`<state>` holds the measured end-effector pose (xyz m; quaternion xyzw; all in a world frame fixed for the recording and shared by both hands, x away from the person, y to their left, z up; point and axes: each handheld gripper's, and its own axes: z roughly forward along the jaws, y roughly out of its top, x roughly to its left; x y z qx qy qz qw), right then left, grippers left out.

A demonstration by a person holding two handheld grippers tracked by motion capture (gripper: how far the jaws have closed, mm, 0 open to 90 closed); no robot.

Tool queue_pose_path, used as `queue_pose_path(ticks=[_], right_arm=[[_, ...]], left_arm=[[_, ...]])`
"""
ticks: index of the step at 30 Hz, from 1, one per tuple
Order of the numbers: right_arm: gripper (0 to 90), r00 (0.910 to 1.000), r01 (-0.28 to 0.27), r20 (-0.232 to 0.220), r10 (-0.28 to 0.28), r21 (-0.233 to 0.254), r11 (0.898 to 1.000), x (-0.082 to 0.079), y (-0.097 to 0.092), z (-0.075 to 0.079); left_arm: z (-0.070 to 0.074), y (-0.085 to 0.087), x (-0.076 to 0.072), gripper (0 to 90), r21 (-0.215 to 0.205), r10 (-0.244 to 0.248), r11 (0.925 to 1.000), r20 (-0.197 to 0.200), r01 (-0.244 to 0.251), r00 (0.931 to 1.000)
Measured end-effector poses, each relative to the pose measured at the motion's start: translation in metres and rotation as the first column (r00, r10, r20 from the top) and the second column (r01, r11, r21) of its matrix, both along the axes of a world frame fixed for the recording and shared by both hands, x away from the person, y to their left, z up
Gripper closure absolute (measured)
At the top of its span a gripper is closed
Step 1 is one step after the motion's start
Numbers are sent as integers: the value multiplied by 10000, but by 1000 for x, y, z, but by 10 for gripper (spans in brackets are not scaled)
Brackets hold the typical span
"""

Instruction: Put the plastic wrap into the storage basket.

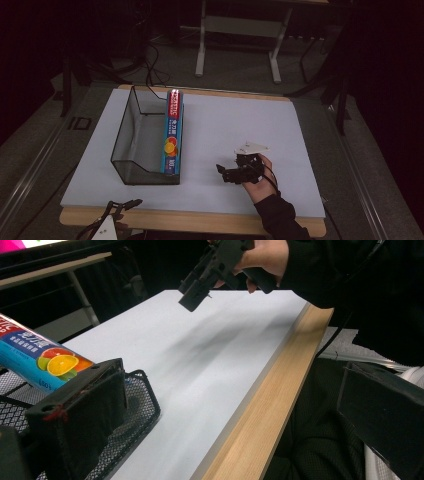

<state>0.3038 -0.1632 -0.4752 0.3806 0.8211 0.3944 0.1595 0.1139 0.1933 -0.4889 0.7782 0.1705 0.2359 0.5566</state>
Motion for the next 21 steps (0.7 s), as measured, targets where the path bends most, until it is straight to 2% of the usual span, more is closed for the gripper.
queue_pose_path(ticks=[13,21], right_arm=[[139,9995,-48,297,50,-80,10000,-17,-28,-9],[139,9997,66,240,-61,-202,9998,-26,-38,-14]], left_arm=[[0,1,0,3,-30,39,10000,25,-38,10000],[0,1,0,3,-20,46,10000,8,-46,10000]])
